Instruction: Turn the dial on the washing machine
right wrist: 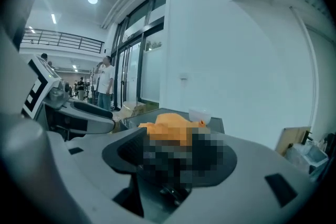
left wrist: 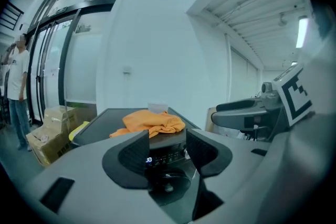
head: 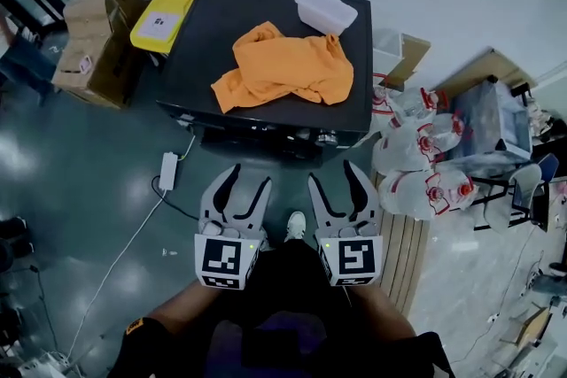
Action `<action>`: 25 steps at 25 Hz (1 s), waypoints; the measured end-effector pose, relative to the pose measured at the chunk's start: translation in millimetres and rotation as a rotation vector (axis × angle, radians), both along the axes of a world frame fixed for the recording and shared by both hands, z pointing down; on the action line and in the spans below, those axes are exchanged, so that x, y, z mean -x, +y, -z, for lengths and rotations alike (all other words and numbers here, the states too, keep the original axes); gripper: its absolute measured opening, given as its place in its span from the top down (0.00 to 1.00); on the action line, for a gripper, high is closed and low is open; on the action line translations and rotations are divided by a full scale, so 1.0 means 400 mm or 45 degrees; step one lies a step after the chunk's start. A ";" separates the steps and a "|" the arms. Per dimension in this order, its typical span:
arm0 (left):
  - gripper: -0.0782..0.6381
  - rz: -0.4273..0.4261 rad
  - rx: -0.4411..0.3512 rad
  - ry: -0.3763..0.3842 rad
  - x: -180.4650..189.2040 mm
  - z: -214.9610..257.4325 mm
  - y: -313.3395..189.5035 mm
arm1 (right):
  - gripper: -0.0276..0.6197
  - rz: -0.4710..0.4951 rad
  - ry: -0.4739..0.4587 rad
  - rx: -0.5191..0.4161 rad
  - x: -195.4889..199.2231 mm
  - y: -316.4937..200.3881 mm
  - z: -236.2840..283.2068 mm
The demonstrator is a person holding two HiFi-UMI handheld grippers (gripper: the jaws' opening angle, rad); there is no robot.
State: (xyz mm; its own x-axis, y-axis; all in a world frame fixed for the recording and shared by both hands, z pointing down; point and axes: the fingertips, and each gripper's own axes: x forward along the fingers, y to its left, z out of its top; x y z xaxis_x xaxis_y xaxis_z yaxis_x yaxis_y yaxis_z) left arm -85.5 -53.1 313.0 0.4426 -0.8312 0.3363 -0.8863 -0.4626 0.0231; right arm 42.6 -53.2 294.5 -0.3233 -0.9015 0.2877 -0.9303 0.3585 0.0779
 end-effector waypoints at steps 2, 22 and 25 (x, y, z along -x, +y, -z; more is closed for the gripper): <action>0.63 -0.010 -0.024 0.013 -0.002 0.038 0.013 | 0.60 0.011 0.000 -0.032 0.000 0.018 0.035; 0.87 -0.063 -0.064 0.029 -0.037 0.169 0.120 | 0.93 0.113 -0.052 -0.060 0.020 0.139 0.166; 0.87 -0.061 -0.047 0.026 -0.035 0.161 0.124 | 0.94 0.112 -0.055 -0.038 0.024 0.145 0.150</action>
